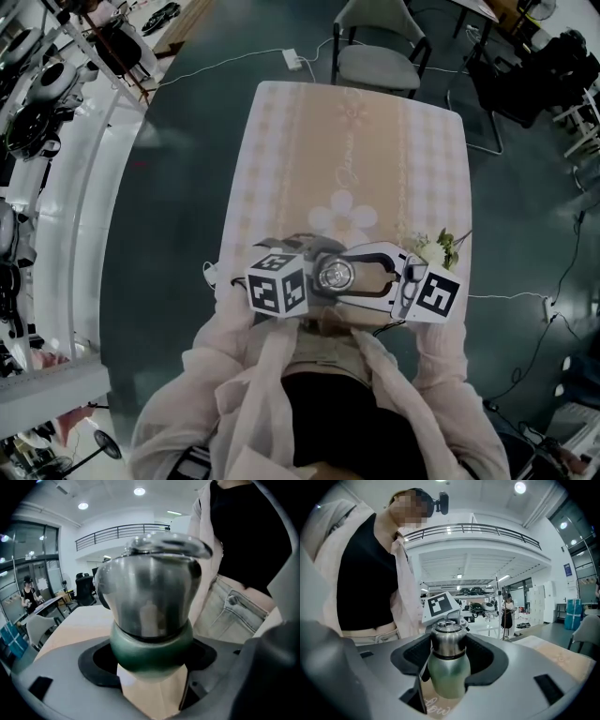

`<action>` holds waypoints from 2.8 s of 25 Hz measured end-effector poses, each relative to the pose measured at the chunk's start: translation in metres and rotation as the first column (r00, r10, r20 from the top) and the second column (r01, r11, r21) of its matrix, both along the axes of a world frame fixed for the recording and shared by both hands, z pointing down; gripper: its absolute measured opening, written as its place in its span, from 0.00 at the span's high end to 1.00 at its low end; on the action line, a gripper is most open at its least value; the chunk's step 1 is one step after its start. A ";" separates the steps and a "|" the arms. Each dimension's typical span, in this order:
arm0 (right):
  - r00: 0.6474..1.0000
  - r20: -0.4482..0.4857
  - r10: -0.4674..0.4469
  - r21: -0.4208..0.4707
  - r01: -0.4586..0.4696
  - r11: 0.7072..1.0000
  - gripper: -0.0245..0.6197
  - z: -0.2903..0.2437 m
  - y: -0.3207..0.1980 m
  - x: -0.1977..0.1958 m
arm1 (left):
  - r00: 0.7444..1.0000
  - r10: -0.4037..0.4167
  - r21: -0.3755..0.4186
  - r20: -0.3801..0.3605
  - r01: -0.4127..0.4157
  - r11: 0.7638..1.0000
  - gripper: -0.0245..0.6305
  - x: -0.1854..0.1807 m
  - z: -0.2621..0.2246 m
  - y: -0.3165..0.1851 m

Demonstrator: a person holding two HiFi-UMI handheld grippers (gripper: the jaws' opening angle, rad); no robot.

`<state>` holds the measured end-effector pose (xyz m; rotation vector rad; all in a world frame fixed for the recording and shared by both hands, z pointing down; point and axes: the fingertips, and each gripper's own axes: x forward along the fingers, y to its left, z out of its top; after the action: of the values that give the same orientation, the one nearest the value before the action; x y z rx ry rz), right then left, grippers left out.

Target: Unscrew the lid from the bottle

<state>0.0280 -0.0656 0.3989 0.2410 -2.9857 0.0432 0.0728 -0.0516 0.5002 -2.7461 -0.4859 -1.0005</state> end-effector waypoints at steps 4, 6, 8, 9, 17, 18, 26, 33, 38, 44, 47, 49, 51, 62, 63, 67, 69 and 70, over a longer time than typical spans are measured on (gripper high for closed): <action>0.992 0.053 0.111 0.010 -0.112 0.994 0.57 -0.008 -0.014 0.005 | 0.990 -0.134 -0.029 -0.036 0.133 0.991 0.36 0.005 -0.004 -0.017; 0.977 0.078 0.199 0.038 -0.202 0.979 0.54 -0.012 -0.024 0.010 | 0.968 -0.250 -0.030 -0.028 0.249 0.968 0.36 0.006 -0.002 -0.033; 0.947 0.112 0.300 0.074 -0.309 0.948 0.51 -0.018 -0.033 0.015 | 0.925 -0.380 -0.030 -0.010 0.379 0.925 0.36 0.004 0.002 -0.049; 0.926 0.128 0.355 0.086 -0.367 0.926 0.51 -0.021 -0.036 0.017 | 0.898 -0.440 -0.036 -0.001 0.440 0.897 0.36 0.002 0.003 -0.056; 0.815 0.145 0.561 0.105 -0.577 0.810 0.57 -0.017 -0.044 0.013 | 0.785 -0.619 -0.069 0.006 0.618 0.783 0.36 -0.003 0.004 -0.070; 0.814 0.141 0.564 0.108 -0.579 0.808 0.57 -0.015 -0.043 0.009 | 0.778 -0.628 -0.072 0.006 0.627 0.776 0.36 -0.004 0.005 -0.069; 0.776 0.093 0.623 0.121 -0.630 0.767 0.60 -0.007 -0.041 0.000 | 0.773 -0.634 -0.071 0.012 0.633 0.771 0.36 -0.004 0.004 -0.058; 0.810 0.100 0.577 0.099 -0.585 0.805 0.59 -0.008 -0.038 0.003 | 0.807 -0.590 -0.066 0.016 0.589 0.805 0.36 -0.002 0.004 -0.053; 0.870 0.071 0.487 0.110 -0.492 0.864 0.59 -0.011 -0.033 -0.002 | 0.876 -0.482 -0.054 0.015 0.482 0.875 0.36 -0.006 0.000 -0.045; 0.939 0.034 0.342 0.111 -0.344 0.933 0.59 -0.010 -0.026 -0.006 | 0.951 -0.308 -0.035 0.022 0.309 0.950 0.36 -0.011 0.000 -0.034; 0.962 0.049 0.270 0.099 -0.274 0.957 0.59 -0.016 -0.020 -0.010 | 0.982 -0.187 -0.020 0.033 0.188 0.982 0.36 -0.015 -0.001 -0.024; 0.980 -0.051 0.193 0.113 -0.186 0.976 0.59 -0.005 -0.011 -0.008 | 0.994 -0.102 -0.002 0.048 0.103 0.995 0.36 -0.018 -0.001 -0.017; 0.981 -0.152 0.120 0.109 -0.104 0.989 0.59 0.005 -0.003 -0.006 | 0.998 -0.022 0.004 0.059 0.022 1.000 0.36 -0.021 0.000 -0.009; 0.940 0.072 0.333 0.094 -0.339 0.936 0.52 -0.021 -0.028 0.003 | 0.966 -0.259 -0.066 -0.021 0.257 0.964 0.36 -0.006 -0.005 -0.034; 0.926 0.083 0.368 0.091 -0.375 0.923 0.51 -0.021 -0.033 0.005 | 0.947 -0.319 -0.080 -0.026 0.316 0.945 0.36 -0.005 -0.005 -0.042; 0.861 0.100 0.498 0.068 -0.506 0.860 0.52 -0.016 -0.045 0.011 | 0.849 -0.528 -0.130 -0.015 0.522 0.843 0.36 -0.008 0.000 -0.070; 0.834 0.098 0.543 0.042 -0.549 0.835 0.53 -0.011 -0.047 0.012 | 0.813 -0.582 -0.152 -0.011 0.574 0.805 0.36 -0.009 0.002 -0.077; 0.825 0.091 0.558 0.028 -0.562 0.827 0.54 -0.007 -0.048 0.012 | 0.799 -0.601 -0.164 -0.011 0.591 0.790 0.36 -0.010 0.003 -0.079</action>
<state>0.0399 -0.1141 0.3917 1.1435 -2.8745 0.0356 0.0629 -0.1307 0.5033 -3.1339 0.3782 -1.0150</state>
